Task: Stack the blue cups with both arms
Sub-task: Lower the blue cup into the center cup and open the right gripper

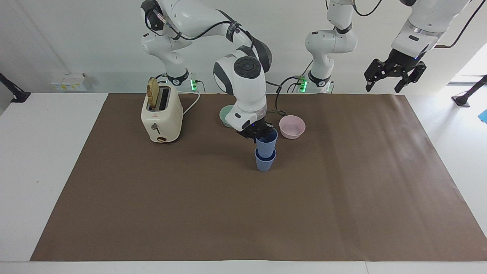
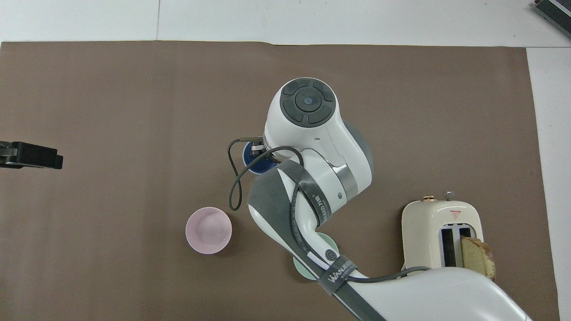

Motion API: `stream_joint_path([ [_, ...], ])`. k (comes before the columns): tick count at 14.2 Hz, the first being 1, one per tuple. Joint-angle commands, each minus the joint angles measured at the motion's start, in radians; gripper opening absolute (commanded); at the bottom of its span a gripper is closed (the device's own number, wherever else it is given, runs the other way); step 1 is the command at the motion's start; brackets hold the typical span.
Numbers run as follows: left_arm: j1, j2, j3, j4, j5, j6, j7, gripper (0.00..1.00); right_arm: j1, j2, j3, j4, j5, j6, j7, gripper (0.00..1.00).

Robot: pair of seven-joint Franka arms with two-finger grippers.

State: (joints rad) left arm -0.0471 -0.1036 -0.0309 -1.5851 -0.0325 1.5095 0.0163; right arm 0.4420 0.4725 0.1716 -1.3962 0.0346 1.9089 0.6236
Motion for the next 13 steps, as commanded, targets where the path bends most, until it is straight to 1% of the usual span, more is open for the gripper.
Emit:
stream_joint_path([
  [1, 0.007, -0.011, -0.001, 0.002, 0.009, -0.020, 0.014, 1.00, -0.002, 0.026, 0.002, 0.017, -0.013, 0.027, 0.015, 0.00],
  [3, 0.007, -0.011, -0.001, 0.002, 0.009, -0.020, 0.014, 1.00, -0.002, 0.040, 0.002, 0.017, -0.022, 0.029, 0.015, 0.00],
  [5, 0.007, -0.011, -0.001, 0.002, 0.009, -0.020, 0.014, 1.00, -0.002, 0.052, 0.002, 0.010, -0.032, 0.054, 0.015, 0.00],
  [9, 0.007, -0.011, -0.001, 0.002, 0.009, -0.020, 0.014, 1.00, -0.002, 0.055, 0.002, 0.003, -0.032, 0.079, 0.015, 0.00],
  [10, 0.007, -0.011, -0.001, 0.002, 0.009, -0.020, 0.014, 1.00, -0.002, 0.057, 0.002, 0.003, -0.036, 0.078, 0.010, 0.12],
  [11, 0.007, -0.011, -0.001, 0.002, 0.009, -0.020, 0.014, 1.00, -0.002, 0.058, 0.002, 0.003, -0.038, 0.079, 0.008, 0.33],
  [13, 0.007, -0.011, -0.001, 0.002, 0.009, -0.020, 0.014, 1.00, -0.002, 0.058, 0.002, 0.003, -0.033, 0.079, 0.013, 0.54],
])
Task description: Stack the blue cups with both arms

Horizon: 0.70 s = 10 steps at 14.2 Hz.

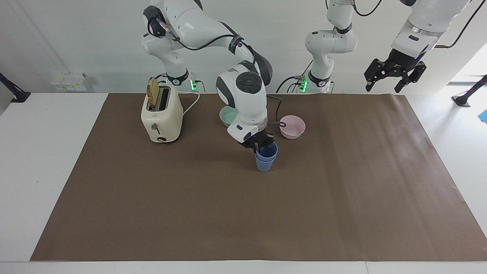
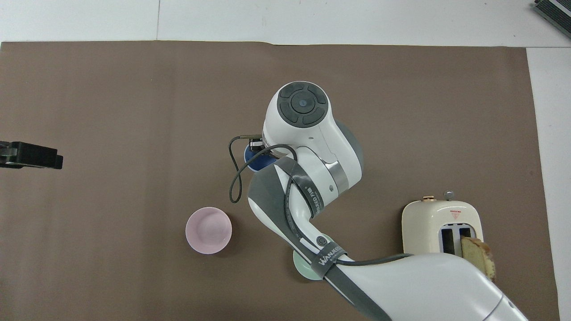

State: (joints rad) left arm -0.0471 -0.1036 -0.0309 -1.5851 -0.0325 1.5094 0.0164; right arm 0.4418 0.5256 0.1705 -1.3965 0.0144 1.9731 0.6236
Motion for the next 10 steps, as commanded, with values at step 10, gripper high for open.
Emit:
stream_joint_path([
  [10, 0.007, -0.011, -0.001, 0.002, 0.009, -0.020, 0.014, 1.00, -0.028, -0.059, -0.014, 0.036, -0.021, -0.117, -0.024, 1.00],
])
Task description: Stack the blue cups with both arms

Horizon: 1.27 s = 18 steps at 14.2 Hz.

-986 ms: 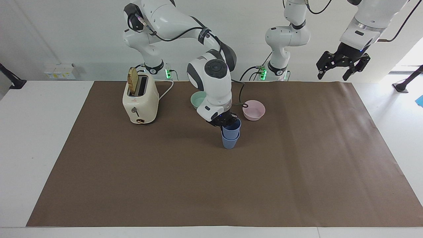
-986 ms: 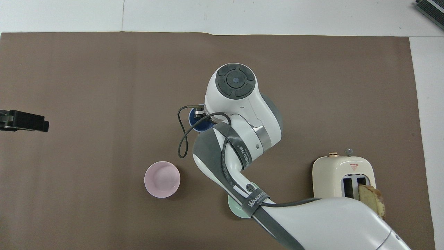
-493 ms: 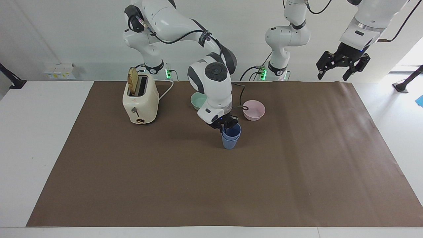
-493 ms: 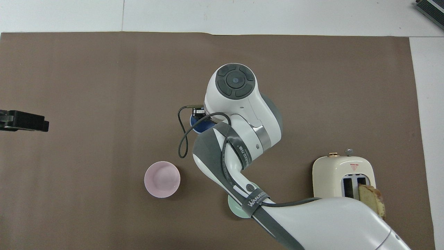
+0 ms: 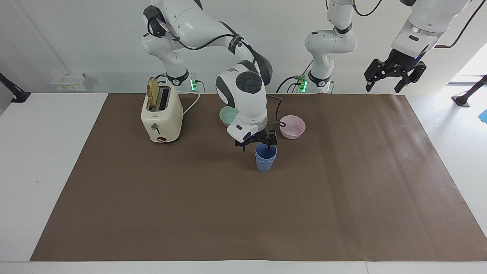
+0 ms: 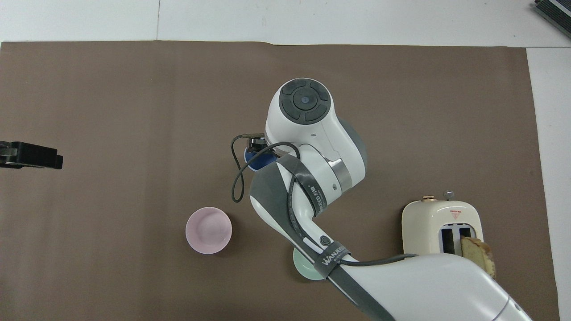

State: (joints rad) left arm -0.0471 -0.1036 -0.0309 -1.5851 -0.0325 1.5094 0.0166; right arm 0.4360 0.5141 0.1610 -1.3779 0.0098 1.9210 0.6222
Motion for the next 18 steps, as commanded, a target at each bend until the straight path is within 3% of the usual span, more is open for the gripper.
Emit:
stream_joint_path([
  [1, 0.007, -0.011, -0.001, 0.002, 0.009, -0.020, 0.014, 1.00, -0.060, -0.081, -0.008, 0.017, -0.014, -0.097, -0.076, 1.00],
  [7, 0.007, -0.011, -0.001, 0.002, 0.009, -0.020, 0.014, 1.00, -0.270, -0.198, -0.012, 0.017, -0.028, -0.232, -0.387, 1.00],
  [11, 0.007, -0.011, -0.001, 0.002, 0.009, -0.020, 0.014, 1.00, -0.358, -0.255, -0.012, 0.017, -0.062, -0.310, -0.567, 1.00],
  [18, 0.007, -0.011, -0.001, 0.002, 0.009, -0.020, 0.014, 1.00, -0.450, -0.362, -0.011, 0.008, -0.010, -0.405, -0.573, 1.00],
])
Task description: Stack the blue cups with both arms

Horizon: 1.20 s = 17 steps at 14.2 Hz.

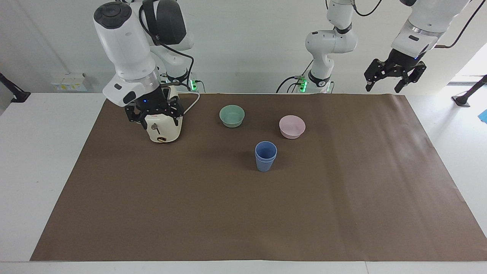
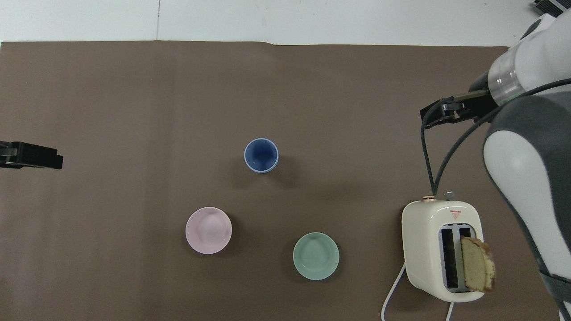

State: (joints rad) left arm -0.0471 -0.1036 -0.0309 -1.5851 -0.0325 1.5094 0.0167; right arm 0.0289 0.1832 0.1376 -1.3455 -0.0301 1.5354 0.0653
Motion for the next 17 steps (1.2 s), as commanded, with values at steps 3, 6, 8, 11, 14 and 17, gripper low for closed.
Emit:
stream_joint_path([
  [3, 0.007, -0.011, -0.001, 0.002, 0.009, -0.020, 0.014, 1.00, -0.096, -0.051, 0.008, -0.030, 0.082, -0.055, -0.012, 1.00],
  [6, 0.007, -0.011, -0.001, 0.002, 0.009, -0.020, 0.014, 1.00, -0.127, -0.070, 0.008, -0.041, 0.082, -0.075, 0.002, 1.00],
  [8, 0.007, -0.011, -0.001, 0.002, 0.009, -0.020, 0.014, 1.00, -0.130, -0.100, 0.008, -0.069, 0.079, -0.084, 0.007, 1.00],
  [11, 0.007, -0.011, -0.001, 0.002, 0.009, -0.020, 0.014, 1.00, -0.130, -0.143, 0.008, -0.118, 0.079, -0.086, 0.004, 1.00],
  [14, 0.007, -0.011, -0.001, 0.002, 0.009, -0.020, 0.014, 1.00, -0.135, -0.162, 0.008, -0.130, 0.079, -0.086, 0.004, 1.00],
  [17, 0.007, -0.011, -0.001, 0.002, 0.009, -0.020, 0.014, 1.00, -0.138, -0.159, 0.008, -0.124, 0.079, -0.074, -0.007, 1.00],
])
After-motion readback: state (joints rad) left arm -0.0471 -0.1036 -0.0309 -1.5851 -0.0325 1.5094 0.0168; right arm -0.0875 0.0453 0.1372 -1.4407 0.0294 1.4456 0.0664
